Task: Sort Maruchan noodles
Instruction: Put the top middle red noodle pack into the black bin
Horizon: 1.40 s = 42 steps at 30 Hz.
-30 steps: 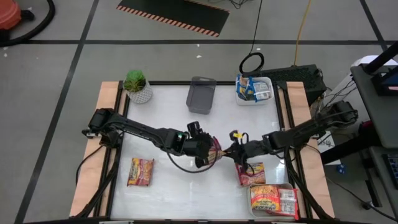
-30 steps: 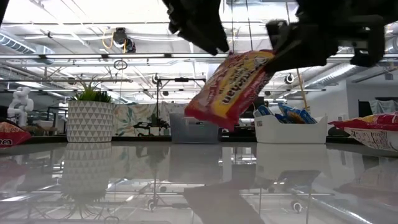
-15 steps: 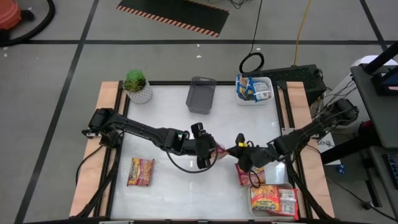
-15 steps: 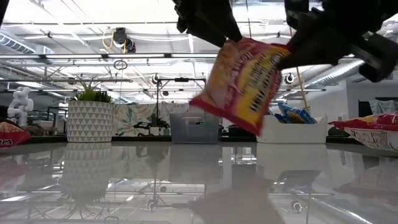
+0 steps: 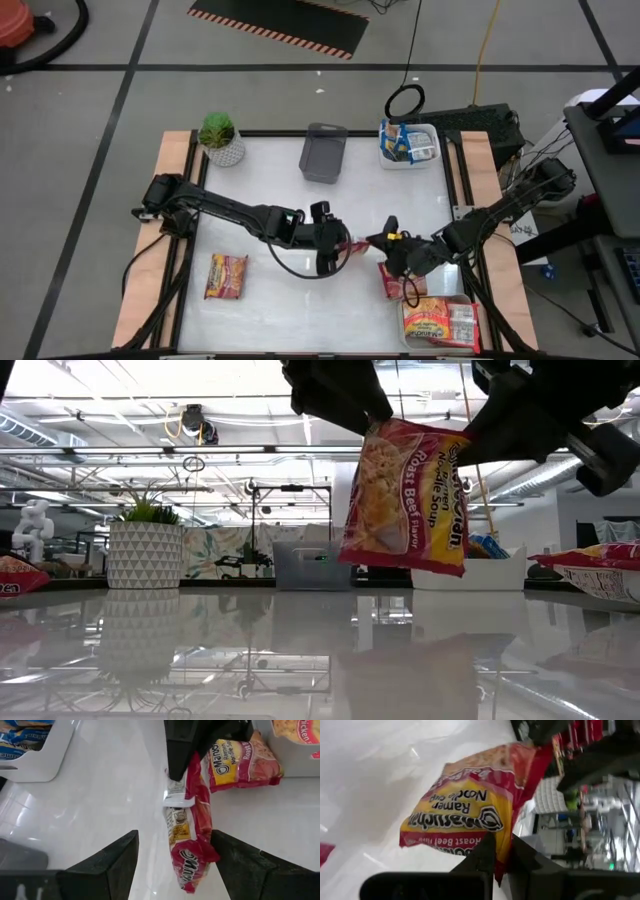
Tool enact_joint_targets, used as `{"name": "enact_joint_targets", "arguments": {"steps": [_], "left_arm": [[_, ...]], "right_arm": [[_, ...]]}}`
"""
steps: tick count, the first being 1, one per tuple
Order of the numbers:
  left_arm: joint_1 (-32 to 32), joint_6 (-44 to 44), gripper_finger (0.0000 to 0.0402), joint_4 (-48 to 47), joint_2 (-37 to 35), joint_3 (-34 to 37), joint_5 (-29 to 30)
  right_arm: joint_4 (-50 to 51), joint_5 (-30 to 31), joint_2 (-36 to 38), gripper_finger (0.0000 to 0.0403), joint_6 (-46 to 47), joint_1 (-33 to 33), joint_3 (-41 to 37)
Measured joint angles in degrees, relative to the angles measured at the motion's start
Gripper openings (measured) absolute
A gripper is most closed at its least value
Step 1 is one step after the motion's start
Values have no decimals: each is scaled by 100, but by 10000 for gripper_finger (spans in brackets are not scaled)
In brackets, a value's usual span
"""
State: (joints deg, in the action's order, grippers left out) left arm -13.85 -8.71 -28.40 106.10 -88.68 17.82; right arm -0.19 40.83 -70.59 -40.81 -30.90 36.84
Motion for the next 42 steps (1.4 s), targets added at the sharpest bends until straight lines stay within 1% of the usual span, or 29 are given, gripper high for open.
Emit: {"name": "enact_joint_targets", "arguments": {"steps": [3,6,10,14,18,22,25,28,34,37,42], "left_arm": [[0,-3,253,-1,0,6,0],[8,-8,253,123,0,146,2],[84,76,253,468,0,524,-1],[334,94,253,1051,0,1044,-43],[601,114,253,1827,2,1483,-446],[708,395,253,2698,2,1796,-765],[679,719,253,3316,2,1923,-887],[596,1044,253,3630,4,1954,-900],[527,1274,251,3749,2,1950,-827],[525,1246,233,3800,2,1950,-813],[604,1004,173,3775,2,1950,-815]], "right_arm": [[-100,341,1,16,417,1,2],[-139,573,40,16,500,3,2],[-128,584,161,16,565,3,2],[-112,595,292,16,677,3,2],[-109,611,401,16,816,5,2],[-28,613,442,16,912,5,2],[59,601,437,16,986,5,4],[136,609,444,16,1088,43,6],[221,581,437,16,1268,141,4],[219,593,435,16,1315,171,4],[218,748,435,16,1317,169,4]]}}
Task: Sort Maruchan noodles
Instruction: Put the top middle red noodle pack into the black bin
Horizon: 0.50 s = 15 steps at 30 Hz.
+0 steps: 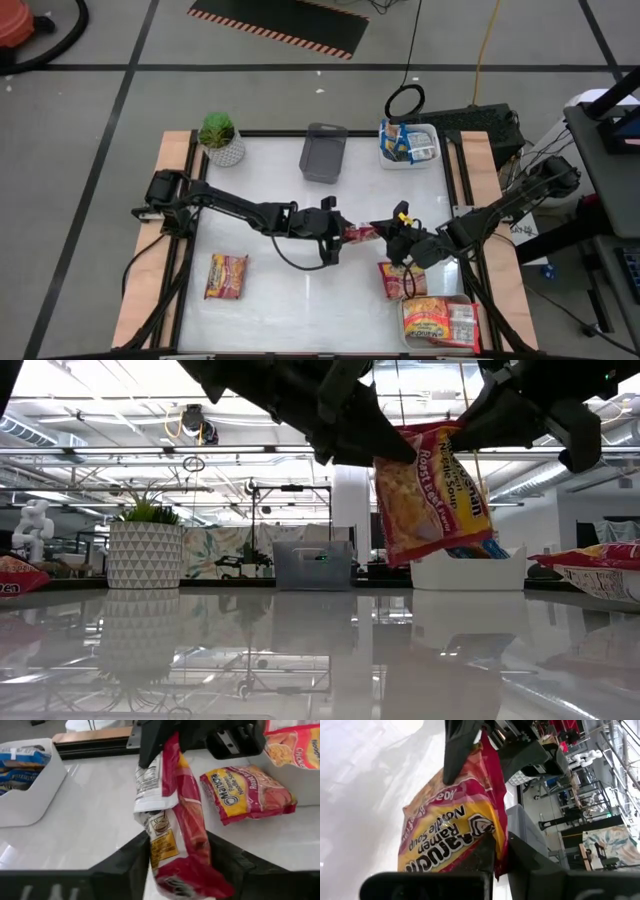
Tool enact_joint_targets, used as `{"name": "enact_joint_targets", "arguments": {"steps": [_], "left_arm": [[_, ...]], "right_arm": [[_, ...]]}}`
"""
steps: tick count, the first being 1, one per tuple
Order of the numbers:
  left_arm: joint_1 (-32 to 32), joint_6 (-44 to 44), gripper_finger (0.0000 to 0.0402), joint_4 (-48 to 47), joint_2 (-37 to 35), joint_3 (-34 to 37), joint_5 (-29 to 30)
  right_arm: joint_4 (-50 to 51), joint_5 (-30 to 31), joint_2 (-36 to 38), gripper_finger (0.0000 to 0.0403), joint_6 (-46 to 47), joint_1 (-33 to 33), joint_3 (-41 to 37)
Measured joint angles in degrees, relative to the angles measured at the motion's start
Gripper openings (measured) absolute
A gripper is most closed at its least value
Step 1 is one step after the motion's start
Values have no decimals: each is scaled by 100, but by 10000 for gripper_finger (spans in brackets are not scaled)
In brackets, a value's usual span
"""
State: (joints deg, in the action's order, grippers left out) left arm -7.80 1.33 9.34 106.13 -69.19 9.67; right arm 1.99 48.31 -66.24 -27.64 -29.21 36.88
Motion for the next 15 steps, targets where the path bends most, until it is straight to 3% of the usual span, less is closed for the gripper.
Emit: {"name": "enact_joint_targets", "arguments": {"steps": [5,10,15], "left_arm": [[109,-117,127,-69,0,0,-30],[128,-128,121,-85,0,0,-46],[129,-104,119,-116,0,0,16]], "right_arm": [[-1,49,0,16,0,7,-2],[-9,51,0,25,-3,-4,-2],[-60,40,0,62,-5,-11,-2]]}}
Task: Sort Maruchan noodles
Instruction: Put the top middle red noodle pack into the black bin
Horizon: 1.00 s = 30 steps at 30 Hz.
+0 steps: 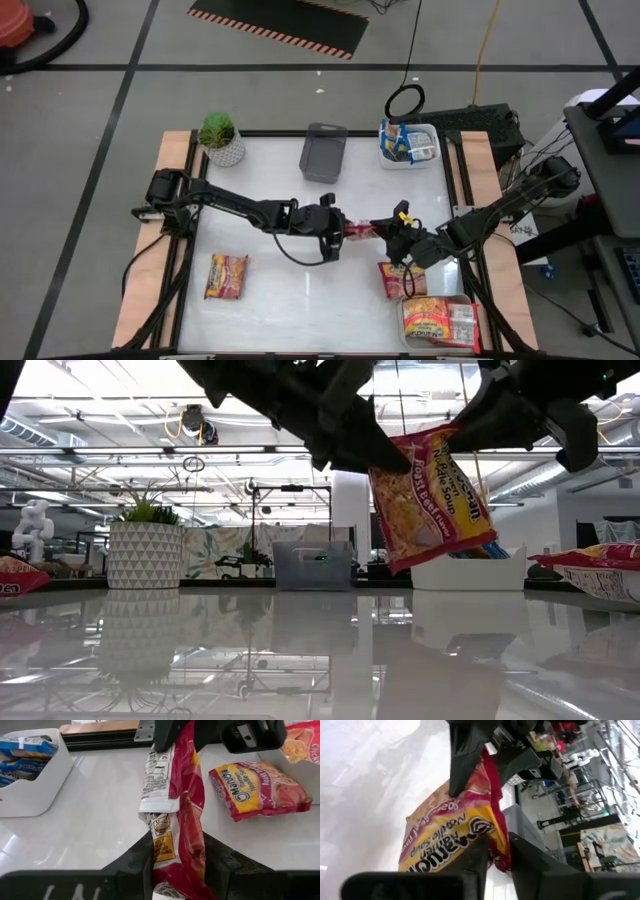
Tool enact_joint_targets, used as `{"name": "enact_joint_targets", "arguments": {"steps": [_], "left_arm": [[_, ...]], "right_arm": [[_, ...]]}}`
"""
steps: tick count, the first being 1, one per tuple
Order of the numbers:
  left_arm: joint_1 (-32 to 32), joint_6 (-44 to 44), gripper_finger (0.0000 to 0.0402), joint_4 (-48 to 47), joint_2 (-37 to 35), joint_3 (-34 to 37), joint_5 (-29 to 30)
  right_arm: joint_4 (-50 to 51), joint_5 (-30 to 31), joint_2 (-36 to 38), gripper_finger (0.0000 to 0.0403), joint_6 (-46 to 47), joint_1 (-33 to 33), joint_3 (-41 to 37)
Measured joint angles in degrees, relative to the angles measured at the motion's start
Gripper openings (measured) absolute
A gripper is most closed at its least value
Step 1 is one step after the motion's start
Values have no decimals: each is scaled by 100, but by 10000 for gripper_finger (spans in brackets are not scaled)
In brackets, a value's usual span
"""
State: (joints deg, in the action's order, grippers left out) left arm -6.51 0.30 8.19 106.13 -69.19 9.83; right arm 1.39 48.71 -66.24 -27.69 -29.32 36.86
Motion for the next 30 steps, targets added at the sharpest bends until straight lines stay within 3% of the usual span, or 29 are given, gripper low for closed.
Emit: {"name": "enact_joint_targets", "arguments": {"steps": [6,15,21,26,30], "left_arm": [[1,181,118,2,0,0,113],[3,372,118,-12,-33,0,383],[-17,420,117,-409,-355,-2,385],[-26,1015,117,-659,-850,-2,385],[166,1669,117,-685,-1295,-4,418]], "right_arm": [[-28,539,0,119,12,-4,0],[16,648,21,172,-131,-119,0],[15,1932,28,184,-439,-541,0],[1,2984,28,185,-900,-905,0],[-32,3247,28,185,-1141,-1112,0]]}}
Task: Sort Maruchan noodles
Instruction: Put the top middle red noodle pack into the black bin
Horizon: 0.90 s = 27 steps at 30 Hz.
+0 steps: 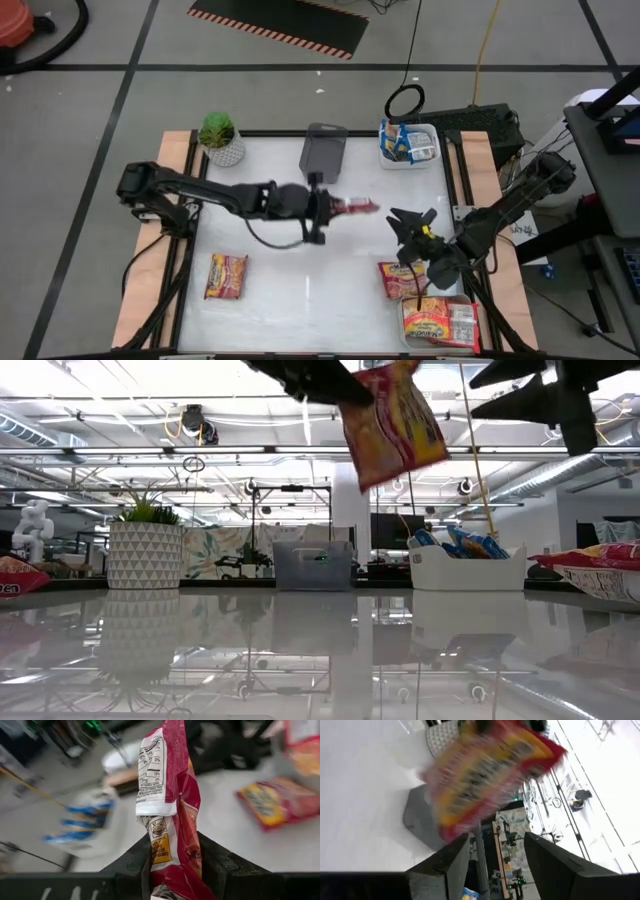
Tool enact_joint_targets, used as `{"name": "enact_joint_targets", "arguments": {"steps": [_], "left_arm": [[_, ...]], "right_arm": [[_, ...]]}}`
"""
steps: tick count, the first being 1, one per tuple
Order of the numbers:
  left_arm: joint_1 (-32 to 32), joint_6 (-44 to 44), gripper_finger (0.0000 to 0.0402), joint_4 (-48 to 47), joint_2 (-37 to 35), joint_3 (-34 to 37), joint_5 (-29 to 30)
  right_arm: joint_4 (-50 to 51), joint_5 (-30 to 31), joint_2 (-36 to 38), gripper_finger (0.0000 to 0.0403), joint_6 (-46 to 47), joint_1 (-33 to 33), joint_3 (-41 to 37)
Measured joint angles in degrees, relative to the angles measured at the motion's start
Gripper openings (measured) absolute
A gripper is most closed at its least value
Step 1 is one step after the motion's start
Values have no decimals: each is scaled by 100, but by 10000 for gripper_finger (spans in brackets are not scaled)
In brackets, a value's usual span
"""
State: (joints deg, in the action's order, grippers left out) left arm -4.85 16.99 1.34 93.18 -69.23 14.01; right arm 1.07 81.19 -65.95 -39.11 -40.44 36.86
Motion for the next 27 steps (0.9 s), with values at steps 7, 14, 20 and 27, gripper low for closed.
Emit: {"name": "enact_joint_targets", "arguments": {"steps": [7,14,20,27], "left_arm": [[979,744,117,-283,-511,-7,2],[2599,915,117,-224,-394,-3,-1290],[3767,1036,117,-233,-77,2,-2441],[4377,1327,117,-110,371,2,-3235]], "right_arm": [[-583,-13,0,185,-243,-265,0],[-705,-27,-2,185,-367,-357,0],[-703,-42,-2,185,-366,-357,0],[-705,-50,-2,185,-361,-316,0]]}}
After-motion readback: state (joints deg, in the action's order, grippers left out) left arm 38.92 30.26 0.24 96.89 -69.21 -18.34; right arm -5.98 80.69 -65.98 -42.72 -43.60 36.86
